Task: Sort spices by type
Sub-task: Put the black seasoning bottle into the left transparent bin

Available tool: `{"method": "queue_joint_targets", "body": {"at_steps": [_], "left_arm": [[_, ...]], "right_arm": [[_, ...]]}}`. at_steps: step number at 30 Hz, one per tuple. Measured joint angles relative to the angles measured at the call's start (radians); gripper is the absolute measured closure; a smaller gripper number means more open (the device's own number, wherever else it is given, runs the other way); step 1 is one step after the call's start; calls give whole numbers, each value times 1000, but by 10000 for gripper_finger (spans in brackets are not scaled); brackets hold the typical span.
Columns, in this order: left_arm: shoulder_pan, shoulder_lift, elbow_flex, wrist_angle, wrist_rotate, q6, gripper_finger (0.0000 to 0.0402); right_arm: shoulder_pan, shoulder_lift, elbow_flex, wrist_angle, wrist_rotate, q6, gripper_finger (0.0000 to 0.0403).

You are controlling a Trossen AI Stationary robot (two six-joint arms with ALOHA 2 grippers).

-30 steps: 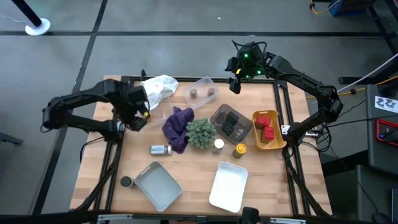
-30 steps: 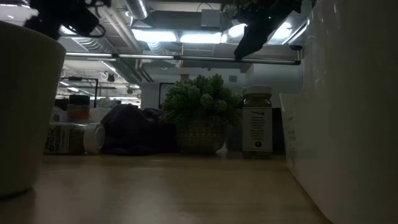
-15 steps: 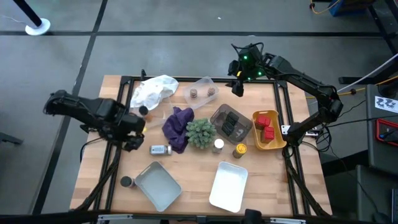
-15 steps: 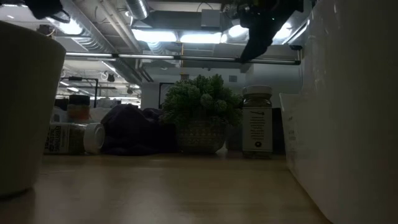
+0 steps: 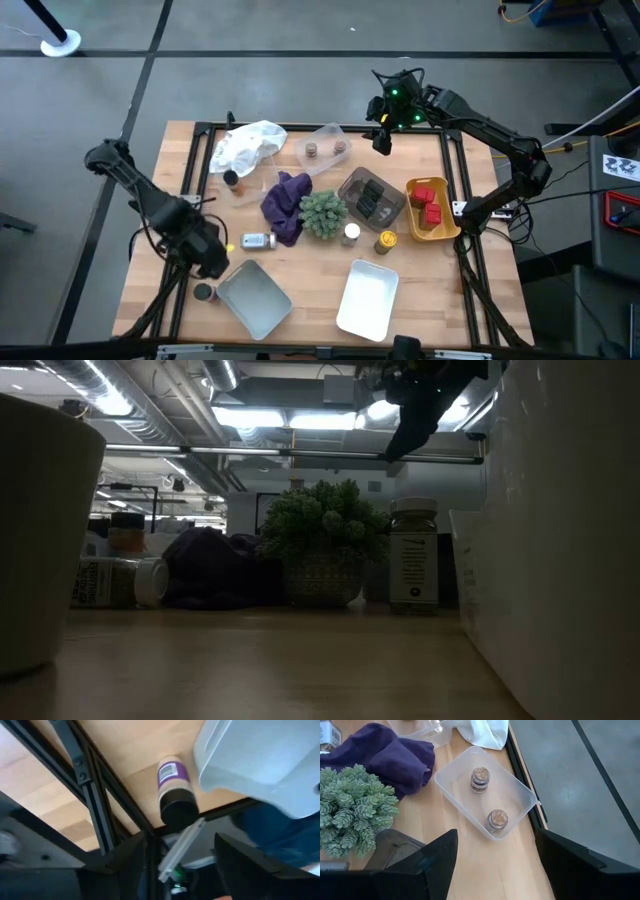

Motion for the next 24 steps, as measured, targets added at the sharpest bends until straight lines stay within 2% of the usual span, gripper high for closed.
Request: {"method": "queue_joint_targets", "body": {"at_steps": [12,24], "left_arm": [[-145,157,-1,72,3,62,180],[-185,228,-1,81,2,60,180]], "right_arm": [[0,0,0,-1,0,1,136],[0,0,0,-1,0,2,136]]}}
